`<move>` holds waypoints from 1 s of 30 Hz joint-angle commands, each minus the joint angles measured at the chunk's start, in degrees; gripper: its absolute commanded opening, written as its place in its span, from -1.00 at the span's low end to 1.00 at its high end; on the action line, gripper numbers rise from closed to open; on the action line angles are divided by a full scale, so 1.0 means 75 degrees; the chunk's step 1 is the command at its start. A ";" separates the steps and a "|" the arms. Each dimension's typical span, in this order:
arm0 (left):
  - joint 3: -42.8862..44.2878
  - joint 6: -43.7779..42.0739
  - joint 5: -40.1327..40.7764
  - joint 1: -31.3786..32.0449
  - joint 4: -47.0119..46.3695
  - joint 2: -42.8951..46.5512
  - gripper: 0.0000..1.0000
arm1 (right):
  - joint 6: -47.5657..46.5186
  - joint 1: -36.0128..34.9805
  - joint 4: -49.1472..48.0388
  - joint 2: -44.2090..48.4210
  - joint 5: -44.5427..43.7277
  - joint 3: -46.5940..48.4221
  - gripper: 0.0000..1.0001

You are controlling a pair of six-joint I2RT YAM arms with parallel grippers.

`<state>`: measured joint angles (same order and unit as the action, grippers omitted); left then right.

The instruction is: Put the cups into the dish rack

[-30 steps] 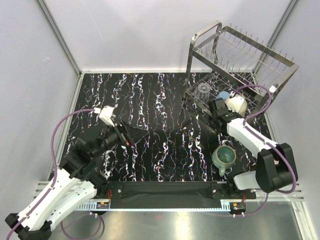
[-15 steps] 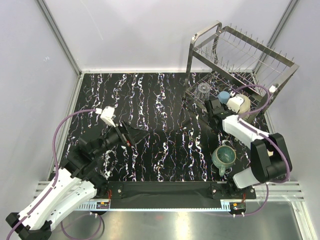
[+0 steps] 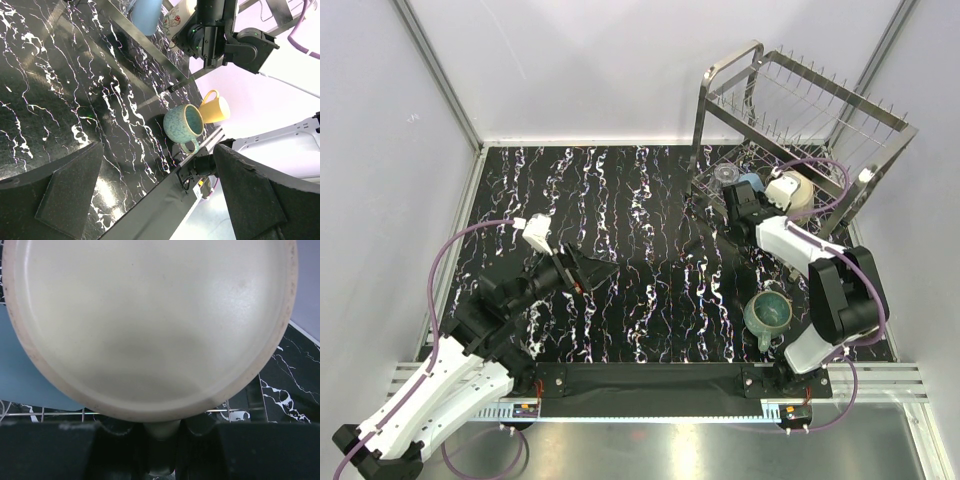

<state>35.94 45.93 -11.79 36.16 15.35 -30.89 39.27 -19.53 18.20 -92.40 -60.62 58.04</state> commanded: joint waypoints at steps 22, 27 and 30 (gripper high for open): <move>-0.0046 -0.0007 -0.0256 -0.0029 -0.0383 0.0053 0.98 | 0.0694 0.0565 0.0925 -0.0441 0.0102 0.0816 -0.80; -0.0046 -0.0019 -0.0268 -0.0029 -0.0336 0.0088 0.98 | 0.0916 0.0600 0.1288 -0.0547 0.0219 0.0980 -0.67; -0.0070 -0.0019 -0.0244 -0.0029 -0.0336 0.0100 0.98 | 0.1104 0.0600 0.1522 -0.0536 0.0255 0.1015 -0.62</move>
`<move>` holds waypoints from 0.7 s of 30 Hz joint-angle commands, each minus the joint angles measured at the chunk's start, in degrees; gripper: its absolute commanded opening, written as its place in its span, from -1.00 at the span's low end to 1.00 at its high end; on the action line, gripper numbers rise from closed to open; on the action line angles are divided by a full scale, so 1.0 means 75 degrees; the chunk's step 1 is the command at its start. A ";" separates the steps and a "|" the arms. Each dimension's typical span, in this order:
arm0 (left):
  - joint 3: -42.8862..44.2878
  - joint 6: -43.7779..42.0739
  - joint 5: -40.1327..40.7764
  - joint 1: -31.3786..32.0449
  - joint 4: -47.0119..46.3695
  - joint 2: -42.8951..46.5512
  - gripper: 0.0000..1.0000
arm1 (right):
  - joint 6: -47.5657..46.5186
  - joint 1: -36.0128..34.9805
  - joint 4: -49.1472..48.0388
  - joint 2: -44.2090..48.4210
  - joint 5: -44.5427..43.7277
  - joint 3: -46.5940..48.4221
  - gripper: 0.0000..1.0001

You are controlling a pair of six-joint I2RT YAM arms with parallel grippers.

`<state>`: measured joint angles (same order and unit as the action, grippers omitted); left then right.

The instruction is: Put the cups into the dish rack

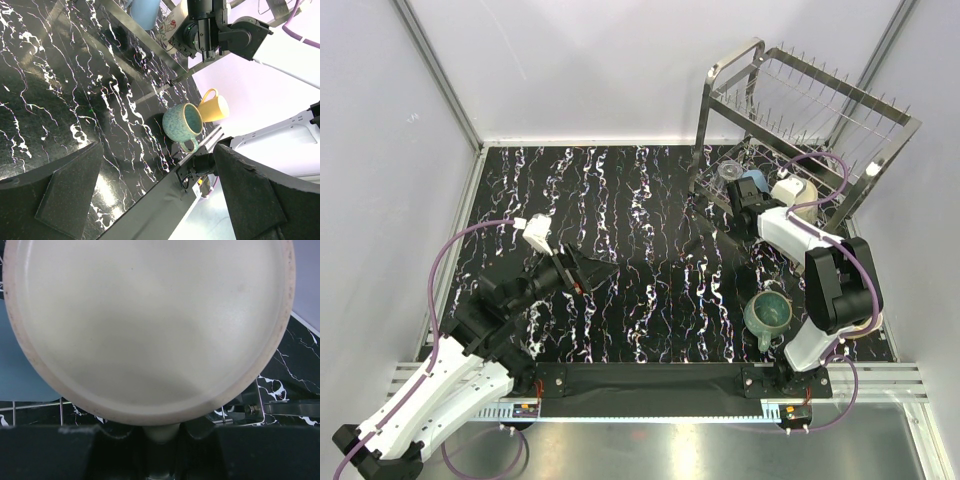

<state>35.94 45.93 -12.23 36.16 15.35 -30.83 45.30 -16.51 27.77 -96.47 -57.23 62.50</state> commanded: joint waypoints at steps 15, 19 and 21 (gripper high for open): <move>-0.0046 -0.0031 -0.0186 -0.0029 -0.0231 0.0232 0.98 | 0.0546 0.0198 0.0727 -0.0087 -0.0209 0.0549 -0.22; -0.0070 -0.0019 -0.0174 -0.0029 -0.0219 0.0302 0.98 | 0.0593 0.0198 0.0821 -0.0134 -0.0162 0.0596 -0.19; -0.0058 -0.0042 -0.0186 -0.0029 -0.0196 0.0302 0.98 | 0.0686 0.0186 0.1066 -0.0146 -0.0139 0.0666 -0.18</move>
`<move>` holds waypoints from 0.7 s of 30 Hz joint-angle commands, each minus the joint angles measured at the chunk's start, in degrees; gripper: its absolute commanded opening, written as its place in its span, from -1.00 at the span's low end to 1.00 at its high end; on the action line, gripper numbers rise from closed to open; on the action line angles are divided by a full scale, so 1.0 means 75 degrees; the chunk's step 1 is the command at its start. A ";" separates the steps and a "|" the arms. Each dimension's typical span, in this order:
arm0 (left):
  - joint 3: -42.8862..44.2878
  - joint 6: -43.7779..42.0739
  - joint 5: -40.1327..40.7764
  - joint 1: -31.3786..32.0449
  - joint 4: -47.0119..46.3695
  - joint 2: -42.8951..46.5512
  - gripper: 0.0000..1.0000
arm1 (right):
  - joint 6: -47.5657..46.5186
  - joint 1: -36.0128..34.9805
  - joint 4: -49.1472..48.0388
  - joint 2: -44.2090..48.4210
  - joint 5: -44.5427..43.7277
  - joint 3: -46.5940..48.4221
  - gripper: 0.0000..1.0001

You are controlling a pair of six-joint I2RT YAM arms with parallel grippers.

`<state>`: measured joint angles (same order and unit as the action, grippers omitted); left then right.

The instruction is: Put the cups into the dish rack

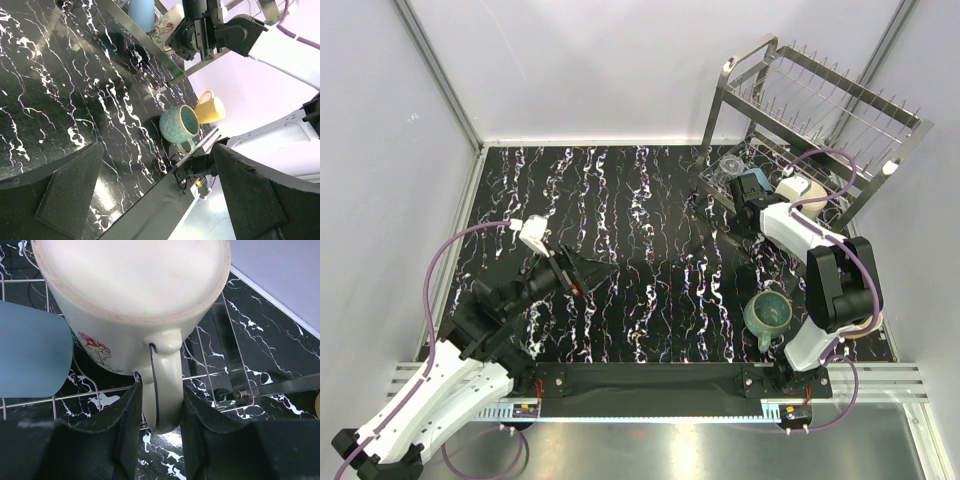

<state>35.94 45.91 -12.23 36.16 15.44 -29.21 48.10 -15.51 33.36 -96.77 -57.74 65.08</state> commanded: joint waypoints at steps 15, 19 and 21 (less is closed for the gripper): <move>-0.0082 -0.0016 -0.0151 -0.0029 -0.0266 0.0063 0.98 | -0.1221 -0.0615 -0.0300 0.0340 -0.0048 0.0217 -0.02; -0.0046 -0.0063 -0.0045 -0.0029 -0.0114 0.0063 0.98 | -0.1022 -0.0897 0.0062 0.0516 -0.0025 0.0299 0.14; -0.0046 -0.0051 -0.0022 -0.0029 -0.0114 0.0075 0.98 | -0.0987 -0.1084 0.0156 0.0609 -0.0001 0.0299 0.20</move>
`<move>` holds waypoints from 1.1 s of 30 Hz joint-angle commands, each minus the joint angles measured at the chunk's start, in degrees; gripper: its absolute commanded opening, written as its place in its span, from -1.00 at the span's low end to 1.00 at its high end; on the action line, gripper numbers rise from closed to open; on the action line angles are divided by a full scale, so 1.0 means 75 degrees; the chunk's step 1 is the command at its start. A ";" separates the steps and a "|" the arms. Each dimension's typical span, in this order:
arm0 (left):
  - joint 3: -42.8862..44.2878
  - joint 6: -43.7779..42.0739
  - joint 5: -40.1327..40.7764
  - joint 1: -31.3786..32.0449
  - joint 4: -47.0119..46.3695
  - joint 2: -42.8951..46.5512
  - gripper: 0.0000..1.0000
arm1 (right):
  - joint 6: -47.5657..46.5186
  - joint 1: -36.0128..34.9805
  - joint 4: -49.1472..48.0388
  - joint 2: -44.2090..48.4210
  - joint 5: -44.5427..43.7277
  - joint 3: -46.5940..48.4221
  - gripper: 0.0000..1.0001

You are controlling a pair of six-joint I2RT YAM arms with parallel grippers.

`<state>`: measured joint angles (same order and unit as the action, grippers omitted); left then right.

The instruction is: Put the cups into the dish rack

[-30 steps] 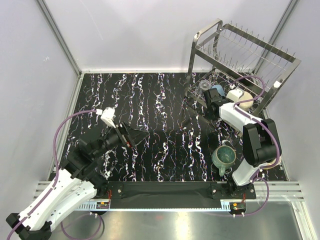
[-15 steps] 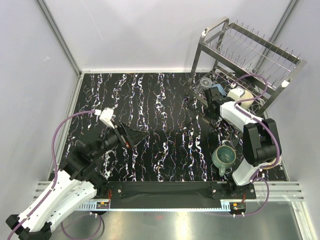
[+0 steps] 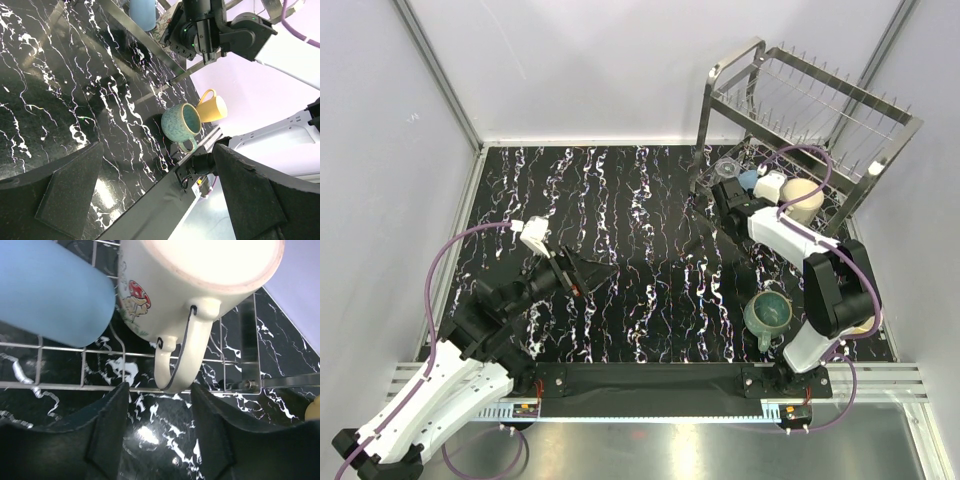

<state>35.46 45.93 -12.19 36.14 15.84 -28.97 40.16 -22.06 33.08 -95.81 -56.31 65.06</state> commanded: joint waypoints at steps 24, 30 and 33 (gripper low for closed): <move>0.0018 -0.0042 0.0031 -0.0026 -0.0108 0.0101 0.98 | 0.0200 -0.1628 0.2185 0.2402 0.1016 0.0676 0.68; -0.0006 0.0016 0.0078 -0.0026 -0.0131 0.0148 0.98 | -0.0373 -0.1652 0.2153 0.3562 0.1718 0.1239 0.60; 0.0006 0.0040 0.0066 -0.0026 -0.0119 0.0171 0.98 | -0.0632 -0.1640 0.2268 0.3961 0.2117 0.1649 0.58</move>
<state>35.33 46.04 -12.01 36.14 17.08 -28.47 38.17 -34.11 49.34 -69.32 -44.14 73.25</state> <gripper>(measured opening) 0.988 0.796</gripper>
